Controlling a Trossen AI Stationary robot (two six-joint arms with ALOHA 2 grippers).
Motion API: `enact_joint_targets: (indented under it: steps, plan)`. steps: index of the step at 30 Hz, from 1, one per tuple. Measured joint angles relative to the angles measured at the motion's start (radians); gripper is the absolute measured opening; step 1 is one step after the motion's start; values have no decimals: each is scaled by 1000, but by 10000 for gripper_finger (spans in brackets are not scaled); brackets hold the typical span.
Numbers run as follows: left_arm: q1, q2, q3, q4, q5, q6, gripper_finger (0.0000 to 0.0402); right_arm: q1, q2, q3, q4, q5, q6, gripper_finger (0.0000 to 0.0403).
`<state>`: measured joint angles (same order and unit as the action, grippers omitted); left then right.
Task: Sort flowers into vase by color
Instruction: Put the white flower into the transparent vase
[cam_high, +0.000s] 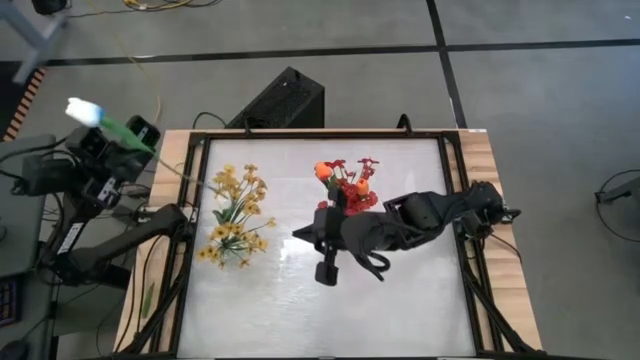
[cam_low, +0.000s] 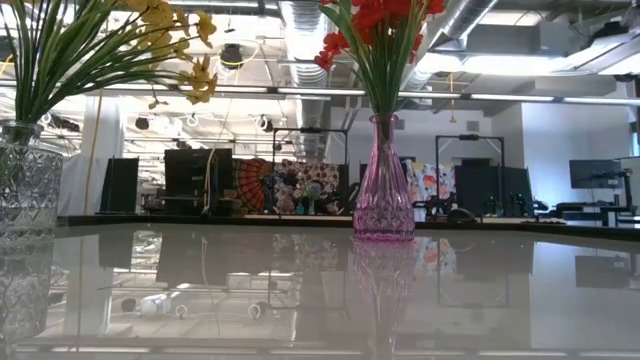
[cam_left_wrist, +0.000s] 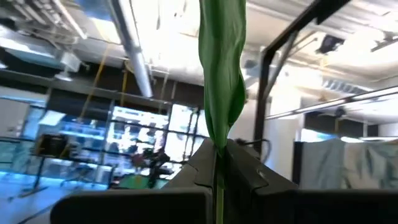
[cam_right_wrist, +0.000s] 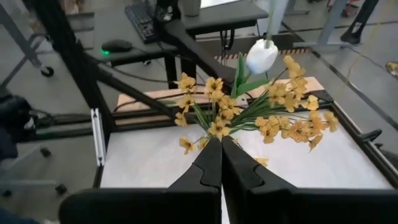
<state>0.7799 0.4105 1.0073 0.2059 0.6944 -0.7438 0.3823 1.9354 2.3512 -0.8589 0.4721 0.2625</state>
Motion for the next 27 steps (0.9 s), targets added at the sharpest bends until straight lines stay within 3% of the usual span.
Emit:
enact_joint_targets:
  steps: [9, 16, 23, 27]
  plan:
    - [0, -1, 0, 4, -10, -5, 0, -12, 0, 0, 17, -4, 76, 27]
    - [0, -1, 0, 3, 342, -163, 0, 18, 0, 0, 17, -3, 90, 27]
    - [0, -1, 0, -7, 380, -161, 0, 28, 0, 0, 31, -2, 91, 27]
    - [0, -17, -1, -87, 452, -134, 0, 22, 16, 0, 36, 3, 104, 27]
